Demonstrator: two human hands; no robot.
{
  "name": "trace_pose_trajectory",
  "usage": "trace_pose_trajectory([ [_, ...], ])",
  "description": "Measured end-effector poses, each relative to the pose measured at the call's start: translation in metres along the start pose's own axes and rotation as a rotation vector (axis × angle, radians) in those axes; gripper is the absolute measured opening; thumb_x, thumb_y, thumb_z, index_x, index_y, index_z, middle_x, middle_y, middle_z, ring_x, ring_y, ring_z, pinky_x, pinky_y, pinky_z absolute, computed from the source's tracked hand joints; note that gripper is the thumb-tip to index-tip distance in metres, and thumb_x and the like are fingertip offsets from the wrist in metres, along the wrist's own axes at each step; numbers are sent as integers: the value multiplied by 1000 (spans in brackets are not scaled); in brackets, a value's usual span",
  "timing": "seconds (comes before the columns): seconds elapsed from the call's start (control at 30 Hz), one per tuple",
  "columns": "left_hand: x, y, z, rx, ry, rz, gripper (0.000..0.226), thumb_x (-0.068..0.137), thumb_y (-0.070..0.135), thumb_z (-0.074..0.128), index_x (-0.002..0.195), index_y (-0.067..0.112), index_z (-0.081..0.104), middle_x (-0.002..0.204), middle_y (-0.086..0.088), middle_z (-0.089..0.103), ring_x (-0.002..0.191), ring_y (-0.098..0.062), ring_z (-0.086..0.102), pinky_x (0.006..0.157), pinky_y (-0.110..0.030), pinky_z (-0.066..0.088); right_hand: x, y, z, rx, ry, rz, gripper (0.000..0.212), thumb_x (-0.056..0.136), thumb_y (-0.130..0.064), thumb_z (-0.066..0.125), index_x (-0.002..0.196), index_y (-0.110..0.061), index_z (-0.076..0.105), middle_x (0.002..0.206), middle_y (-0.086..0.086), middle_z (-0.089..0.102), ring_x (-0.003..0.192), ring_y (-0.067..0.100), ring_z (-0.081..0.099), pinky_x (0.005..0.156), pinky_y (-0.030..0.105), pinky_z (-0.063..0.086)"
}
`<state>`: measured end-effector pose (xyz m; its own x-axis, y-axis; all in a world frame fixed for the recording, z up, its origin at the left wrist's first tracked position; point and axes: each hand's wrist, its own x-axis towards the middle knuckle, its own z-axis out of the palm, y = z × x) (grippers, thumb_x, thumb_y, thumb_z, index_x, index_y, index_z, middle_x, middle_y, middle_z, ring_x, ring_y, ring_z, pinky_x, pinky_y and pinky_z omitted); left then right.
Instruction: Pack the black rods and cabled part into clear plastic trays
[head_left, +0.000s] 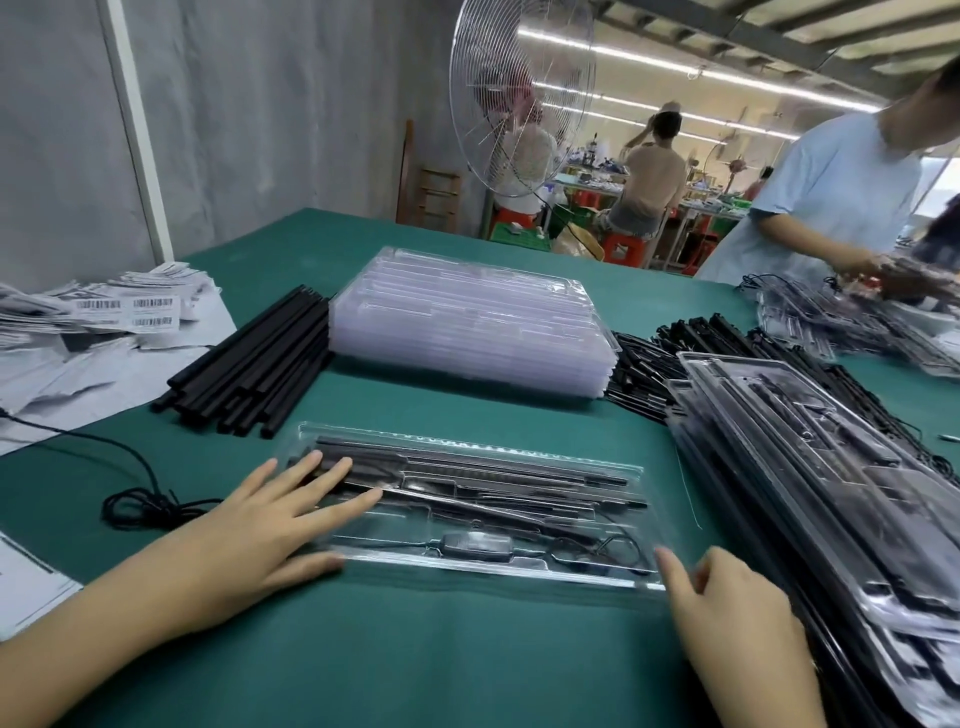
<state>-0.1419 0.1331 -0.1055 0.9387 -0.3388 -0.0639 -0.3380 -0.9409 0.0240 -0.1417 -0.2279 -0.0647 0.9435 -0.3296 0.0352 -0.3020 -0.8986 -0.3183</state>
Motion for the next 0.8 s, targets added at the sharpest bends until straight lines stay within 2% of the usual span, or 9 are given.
trace_pose_trajectory([
  [0.07, 0, 1, 0, 27, -19, -12, 76, 56, 84, -28, 130, 62, -28, 145, 22, -34, 130, -11, -42, 108, -25, -25, -14, -6, -5, 172, -146, -15, 51, 91, -52, 46, 58, -13, 48, 69, 10, 64, 65, 25, 64, 56, 26, 41],
  [0.13, -3, 4, -2, 30, -4, -37, 73, 61, 80, -26, 132, 60, -26, 147, 20, -31, 133, -13, -39, 111, -26, -21, -27, -18, -6, 511, -495, -26, 54, 92, -49, 50, 57, -8, 60, 56, 12, 66, 42, 21, 61, 41, 20, 40],
  [0.2, -5, 10, -12, 105, 26, 12, 66, 80, 71, -16, 142, 55, 1, 158, 7, 4, 146, -24, -1, 118, -36, 8, -38, -37, 4, 853, -858, 36, 45, 91, -45, 53, 89, -2, 63, 68, 20, 70, 49, 24, 65, 38, 21, 42],
  [0.27, -2, 18, -22, 136, 78, -36, 65, 92, 61, -8, 143, 38, 26, 146, -1, 43, 132, -28, 43, 102, -40, 41, -43, -56, 20, 1213, -987, 142, 46, 86, -40, 56, 107, 0, 52, 86, 25, 71, 72, 29, 72, 46, 29, 52],
  [0.37, 4, 20, -14, 156, 96, -66, 81, 61, 73, -39, 137, 50, -22, 152, 14, -10, 146, -19, 1, 117, -41, 12, -38, -82, 42, 1626, -805, 301, 41, 77, -30, 64, 104, 0, 54, 100, 26, 68, 91, 29, 70, 66, 36, 59],
  [0.4, 4, 23, -14, 146, 104, -68, 80, 61, 71, -40, 136, 50, -24, 151, 14, -11, 147, -20, 3, 116, -45, 14, -34, -90, 45, 1705, -740, 335, 36, 80, -27, 64, 103, -1, 56, 102, 24, 68, 94, 28, 68, 71, 36, 57],
  [0.47, 5, 34, -22, 181, 102, -94, 74, 87, 61, -21, 148, 39, 15, 148, -2, 39, 130, -29, 47, 95, -52, 46, -24, -103, 49, 1791, -636, 403, 24, 86, -20, 63, 102, -2, 58, 95, 17, 69, 90, 27, 66, 78, 36, 52],
  [0.53, 5, 41, -16, 151, 198, -112, 65, 100, 48, -3, 139, 25, 42, 119, -10, 67, 102, -33, 67, 69, -51, 58, -15, -111, 49, 1811, -558, 488, 17, 89, -10, 61, 102, 0, 56, 82, 14, 66, 78, 26, 64, 75, 38, 50],
  [0.8, 4, 46, -7, 157, 327, -120, 56, 100, 50, 1, 134, 26, 39, 119, -10, 67, 104, -33, 66, 68, -53, 57, 1, -132, 43, 1837, -547, 694, 9, 84, 5, 56, 85, -3, 53, 74, 13, 56, 56, 21, 57, 38, 24, 51],
])
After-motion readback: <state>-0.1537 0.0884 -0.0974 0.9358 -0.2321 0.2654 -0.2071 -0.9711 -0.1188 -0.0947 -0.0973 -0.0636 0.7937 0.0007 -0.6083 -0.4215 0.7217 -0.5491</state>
